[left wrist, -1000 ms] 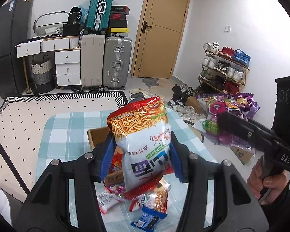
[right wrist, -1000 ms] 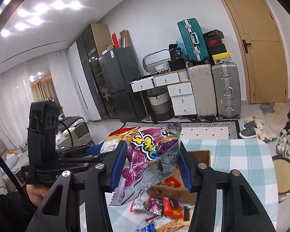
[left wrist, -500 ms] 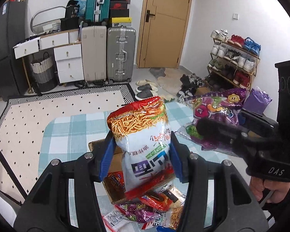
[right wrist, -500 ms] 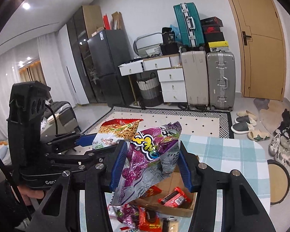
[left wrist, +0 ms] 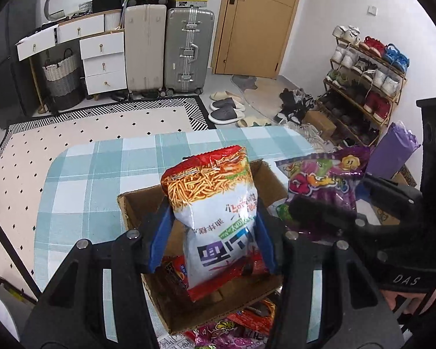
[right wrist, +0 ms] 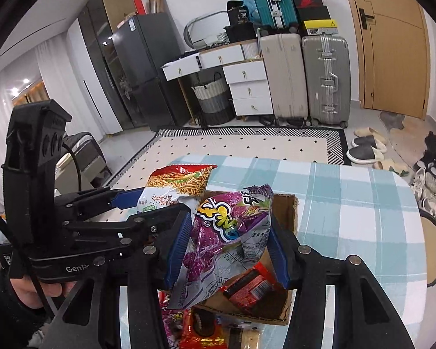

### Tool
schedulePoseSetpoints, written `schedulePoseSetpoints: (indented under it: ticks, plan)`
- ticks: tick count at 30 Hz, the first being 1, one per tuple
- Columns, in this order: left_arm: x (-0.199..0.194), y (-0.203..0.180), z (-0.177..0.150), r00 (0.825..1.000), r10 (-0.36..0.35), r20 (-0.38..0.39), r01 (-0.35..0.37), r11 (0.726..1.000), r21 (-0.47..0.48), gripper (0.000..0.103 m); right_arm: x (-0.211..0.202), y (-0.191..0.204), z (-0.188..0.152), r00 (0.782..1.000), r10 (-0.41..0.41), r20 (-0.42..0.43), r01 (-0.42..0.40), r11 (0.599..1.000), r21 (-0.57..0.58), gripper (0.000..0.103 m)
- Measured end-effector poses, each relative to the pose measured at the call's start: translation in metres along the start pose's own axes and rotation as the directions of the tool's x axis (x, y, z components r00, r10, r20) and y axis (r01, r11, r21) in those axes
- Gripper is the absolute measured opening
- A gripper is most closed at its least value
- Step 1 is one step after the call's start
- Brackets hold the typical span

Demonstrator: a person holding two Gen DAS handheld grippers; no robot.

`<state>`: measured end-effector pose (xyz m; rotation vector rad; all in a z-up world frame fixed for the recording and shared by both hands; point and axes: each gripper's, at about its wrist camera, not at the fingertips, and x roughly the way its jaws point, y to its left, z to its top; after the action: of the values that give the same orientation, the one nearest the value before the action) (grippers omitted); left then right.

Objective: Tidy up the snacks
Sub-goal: 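Carry both bags over the box and lower them inside, then open both grippers to release the bags into the box and withdraw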

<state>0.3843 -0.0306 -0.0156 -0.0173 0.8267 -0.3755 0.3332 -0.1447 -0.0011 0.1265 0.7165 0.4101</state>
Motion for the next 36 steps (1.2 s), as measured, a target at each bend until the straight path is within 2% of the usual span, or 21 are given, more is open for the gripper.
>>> schedulePoseSetpoints:
  ticks: [7, 16, 27, 30, 32, 36]
  plan:
    - [0.039, 0.012, -0.008, 0.999, -0.005, -0.044, 0.004, 1.000, -0.005, 0.050, 0.026, -0.010, -0.009, 0.999, -0.020, -0.045, 0.020, 1.000, 0.001, 0.051]
    - [0.067, 0.020, -0.013, 0.996, 0.006, -0.084, -0.008, 1.000, -0.019, 0.051, 0.044, -0.021, -0.012, 0.996, -0.032, -0.080, 0.032, 0.999, -0.003, 0.052]
    - [0.063, 0.030, -0.022, 0.998, -0.003, -0.056, 0.001, 0.999, -0.049, 0.055, 0.045, -0.016, -0.015, 0.998, -0.026, -0.059, 0.025, 1.000, -0.018, 0.052]
    - [0.056, 0.033, -0.022, 0.998, -0.001, -0.057, -0.003, 0.998, -0.068, 0.063, 0.046, -0.015, -0.016, 0.998, -0.022, -0.060, 0.021, 0.999, -0.024, 0.052]
    - [0.054, 0.035, -0.022, 0.998, -0.004, -0.056, -0.001, 0.997, -0.079, 0.063, 0.045, -0.015, -0.016, 0.998, -0.028, -0.054, 0.027, 0.999, -0.020, 0.054]
    - [0.045, 0.037, -0.022, 0.999, 0.014, -0.050, -0.018, 0.996, -0.085, 0.071, 0.041, -0.016, -0.016, 0.999, -0.023, -0.044, 0.023, 1.000, -0.010, 0.055]
